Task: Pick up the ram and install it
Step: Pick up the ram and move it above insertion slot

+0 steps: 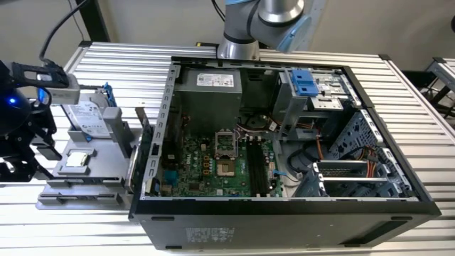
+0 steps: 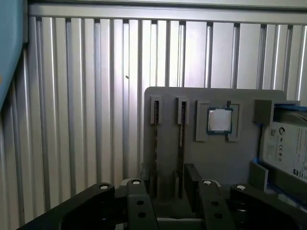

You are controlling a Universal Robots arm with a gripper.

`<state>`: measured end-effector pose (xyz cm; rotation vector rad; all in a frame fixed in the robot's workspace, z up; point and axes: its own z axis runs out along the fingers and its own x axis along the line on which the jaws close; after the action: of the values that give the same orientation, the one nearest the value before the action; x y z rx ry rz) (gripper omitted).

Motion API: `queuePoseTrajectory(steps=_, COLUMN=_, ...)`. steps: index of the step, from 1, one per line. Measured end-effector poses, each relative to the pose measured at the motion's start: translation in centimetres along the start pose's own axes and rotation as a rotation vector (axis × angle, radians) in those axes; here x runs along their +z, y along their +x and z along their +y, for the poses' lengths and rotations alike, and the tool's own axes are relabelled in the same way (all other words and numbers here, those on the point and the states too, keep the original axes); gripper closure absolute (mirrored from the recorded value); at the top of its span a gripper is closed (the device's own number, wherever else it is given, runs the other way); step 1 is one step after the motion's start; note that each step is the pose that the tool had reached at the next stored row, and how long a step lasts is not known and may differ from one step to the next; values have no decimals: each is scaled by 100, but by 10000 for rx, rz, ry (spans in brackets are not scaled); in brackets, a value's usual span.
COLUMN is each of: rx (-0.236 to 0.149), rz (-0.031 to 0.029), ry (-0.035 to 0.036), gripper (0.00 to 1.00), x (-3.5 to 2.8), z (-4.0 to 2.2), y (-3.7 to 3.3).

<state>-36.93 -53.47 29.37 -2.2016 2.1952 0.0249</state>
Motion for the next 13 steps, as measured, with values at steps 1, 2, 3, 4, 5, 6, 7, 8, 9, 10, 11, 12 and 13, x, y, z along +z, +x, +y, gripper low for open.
queuePoseTrajectory(steps=1, rx=1, rz=1, ry=0, gripper=0, x=19, z=1, y=3)
queuePoseTrajectory(steps=2, rx=1, rz=1, ry=-1, gripper=0, x=36, z=1, y=6)
queuePoseTrajectory(steps=3, rx=0, rz=1, ry=-1, gripper=0, x=54, z=1, y=8)
queuePoseTrajectory(steps=4, rx=0, rz=1, ry=0, gripper=0, x=72, z=2, y=11)
queuePoseTrajectory(steps=5, rx=0, rz=-10, ry=0, gripper=0, x=91, z=3, y=12)
queuePoseTrajectory(steps=6, rx=0, rz=-36, ry=2, gripper=0, x=106, z=3, y=13)
queuePoseTrajectory(steps=7, rx=0, rz=-77, ry=-2, gripper=0, x=114, z=5, y=14)
queuePoseTrajectory(steps=8, rx=0, rz=-131, ry=-2, gripper=0, x=124, z=6, y=15)
queuePoseTrajectory(steps=9, rx=0, rz=-193, ry=-1, gripper=0, x=134, z=6, y=15)
queuePoseTrajectory(steps=10, rx=2, rz=-229, ry=2, gripper=0, x=151, z=7, y=14)
queuePoseTrajectory(steps=11, rx=3, rz=-232, ry=3, gripper=0, x=171, z=7, y=15)
queuePoseTrajectory(steps=12, rx=3, rz=-231, ry=1, gripper=0, x=187, z=8, y=16)
queuePoseTrajectory(steps=13, rx=3, rz=-231, ry=1, gripper=0, x=206, z=8, y=16)
